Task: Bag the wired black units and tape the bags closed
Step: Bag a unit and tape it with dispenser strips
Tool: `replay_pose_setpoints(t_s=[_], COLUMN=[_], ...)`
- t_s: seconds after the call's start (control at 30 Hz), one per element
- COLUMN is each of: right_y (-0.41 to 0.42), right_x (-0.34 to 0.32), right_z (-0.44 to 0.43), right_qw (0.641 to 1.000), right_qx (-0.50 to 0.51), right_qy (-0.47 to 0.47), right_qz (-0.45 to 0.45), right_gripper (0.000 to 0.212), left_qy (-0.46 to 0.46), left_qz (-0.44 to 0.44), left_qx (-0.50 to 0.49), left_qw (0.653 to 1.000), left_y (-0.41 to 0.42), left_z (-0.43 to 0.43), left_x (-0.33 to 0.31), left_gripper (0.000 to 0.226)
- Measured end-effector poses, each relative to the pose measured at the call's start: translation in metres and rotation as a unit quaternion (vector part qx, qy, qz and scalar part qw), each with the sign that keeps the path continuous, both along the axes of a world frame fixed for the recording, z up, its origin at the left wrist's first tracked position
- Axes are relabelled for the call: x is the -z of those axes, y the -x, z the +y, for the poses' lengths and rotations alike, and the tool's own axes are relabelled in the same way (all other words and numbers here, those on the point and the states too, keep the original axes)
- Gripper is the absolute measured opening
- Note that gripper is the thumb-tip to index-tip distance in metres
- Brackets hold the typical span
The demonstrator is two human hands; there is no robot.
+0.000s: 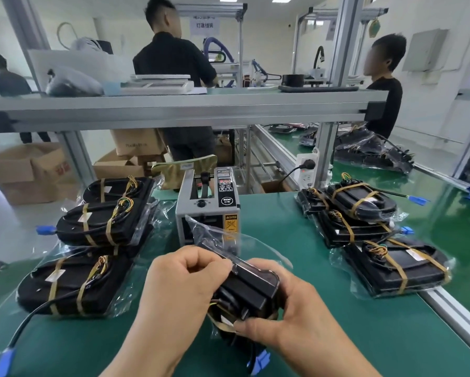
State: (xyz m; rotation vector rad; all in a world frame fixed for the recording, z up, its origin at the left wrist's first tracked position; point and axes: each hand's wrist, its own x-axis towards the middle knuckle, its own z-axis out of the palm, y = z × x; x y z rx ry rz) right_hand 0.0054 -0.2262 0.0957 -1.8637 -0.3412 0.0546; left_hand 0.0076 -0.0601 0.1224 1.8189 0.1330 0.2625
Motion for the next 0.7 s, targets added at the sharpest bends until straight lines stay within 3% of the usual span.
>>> replay_pose_setpoints(t_s=[0.23, 0.37, 0.7], right_y=[0.0023, 0.0019, 0.0018], right_x=[-0.0034, -0.0032, -0.0022], right_z=[0.0029, 0.0034, 0.0058], right_qw=[1.0, 1.0, 1.0], right_qx=[-0.001, -0.005, -0.003], right_qy=[0.015, 0.009, 0.022], right_qz=[0.004, 0.002, 0.0], right_gripper=[0.059, 0.057, 0.058], left_qy=[-0.009, -0.009, -0.027], left_qz=[-0.001, 0.007, 0.014], left_qx=[-0.018, -0.02, -0.038], left_qw=[1.0, 1.0, 0.999], left_y=[0.0017, 0.0032, 0.0045], left_z=[0.0005, 0.0012, 0.0023], left_x=[-0.0007, -0.0019, 0.002], left_gripper=[0.008, 0.023, 0.021])
